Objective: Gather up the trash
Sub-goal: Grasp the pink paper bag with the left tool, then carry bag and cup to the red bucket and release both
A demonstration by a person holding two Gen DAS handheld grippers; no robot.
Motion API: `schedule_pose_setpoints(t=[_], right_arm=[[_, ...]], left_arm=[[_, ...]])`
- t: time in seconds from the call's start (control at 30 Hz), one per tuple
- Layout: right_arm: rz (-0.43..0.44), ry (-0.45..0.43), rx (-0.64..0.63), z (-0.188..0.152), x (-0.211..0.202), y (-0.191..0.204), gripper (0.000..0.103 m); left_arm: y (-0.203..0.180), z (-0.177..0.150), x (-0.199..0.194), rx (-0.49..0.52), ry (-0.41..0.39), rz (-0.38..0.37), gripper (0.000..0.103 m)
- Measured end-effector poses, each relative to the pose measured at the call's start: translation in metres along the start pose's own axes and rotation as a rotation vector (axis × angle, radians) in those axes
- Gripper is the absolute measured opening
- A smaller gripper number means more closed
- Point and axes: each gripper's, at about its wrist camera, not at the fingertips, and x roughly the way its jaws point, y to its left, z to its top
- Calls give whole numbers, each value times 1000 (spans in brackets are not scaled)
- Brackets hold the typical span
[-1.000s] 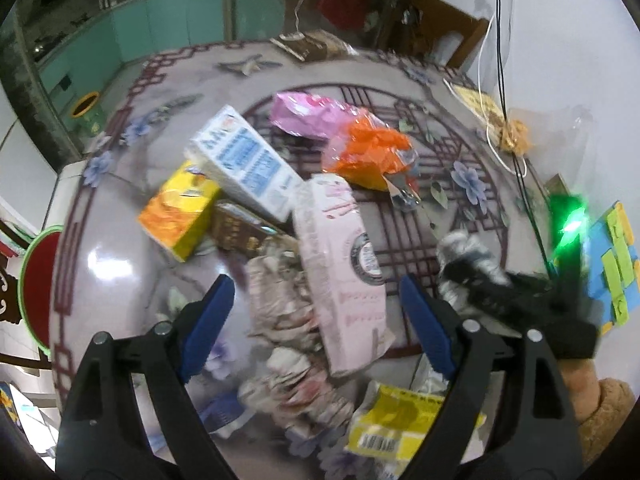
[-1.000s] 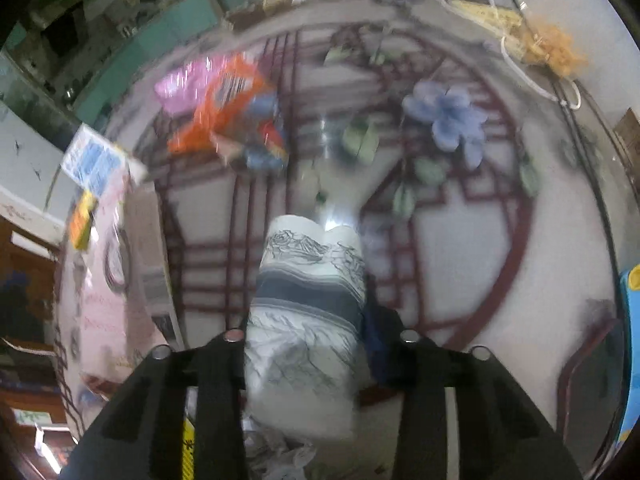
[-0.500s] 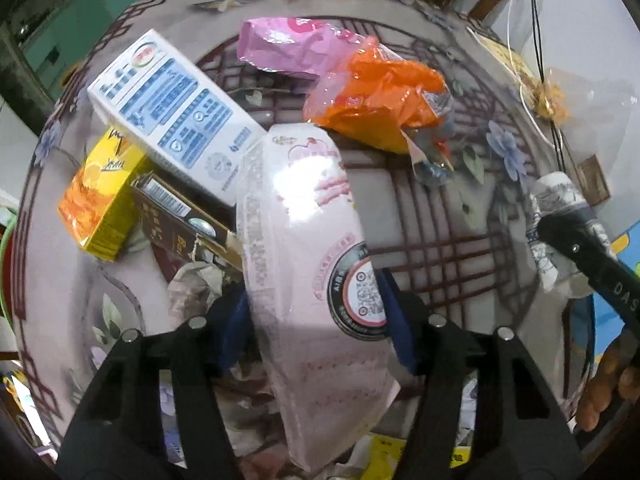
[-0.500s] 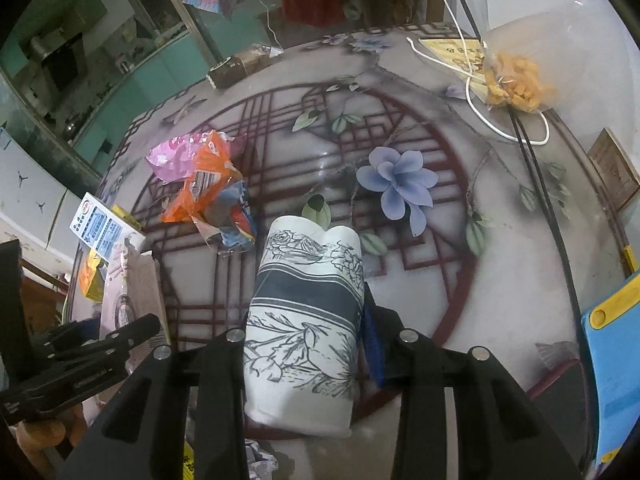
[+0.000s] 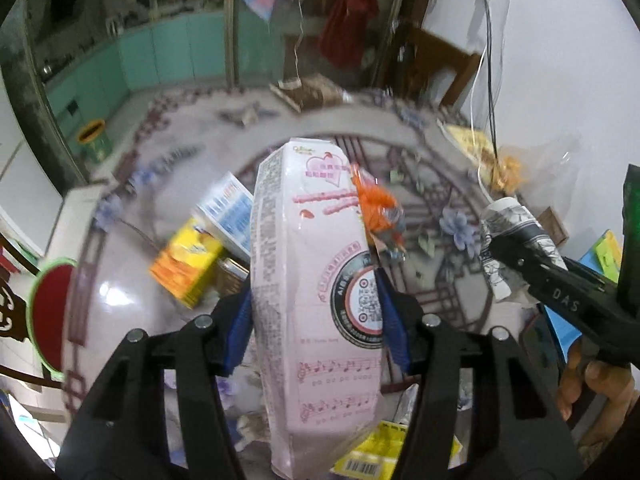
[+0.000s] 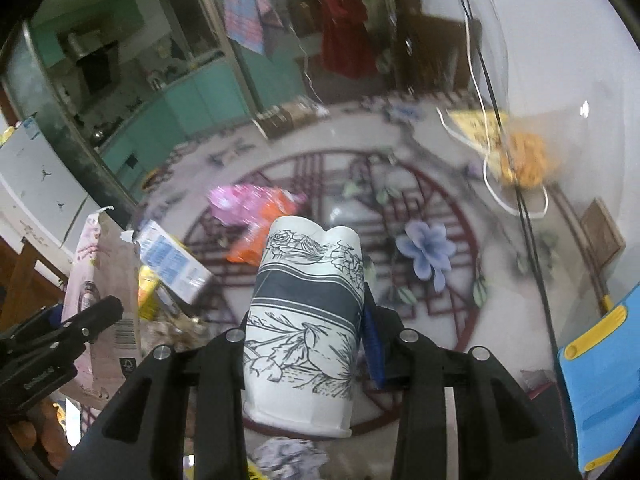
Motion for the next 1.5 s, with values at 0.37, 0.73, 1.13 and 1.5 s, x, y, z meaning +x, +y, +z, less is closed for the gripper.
schedule_pose_setpoints(t=[0.37, 0.73, 1.13, 1.5], right_arm=[[48, -72, -84, -1, -36, 49, 34], [88, -88, -134, -7, -45, 85, 34], [94, -82, -169, -14, -43, 128, 34], [70, -63, -191, -27, -34, 194, 34]], left_arm=[[36, -11, -63, -45, -108, 58, 54], [75, -27, -89, -103, -136, 113, 54], [118, -37, -100, -142, -149, 131, 54], [192, -47, -107, -183, -130, 126, 54]])
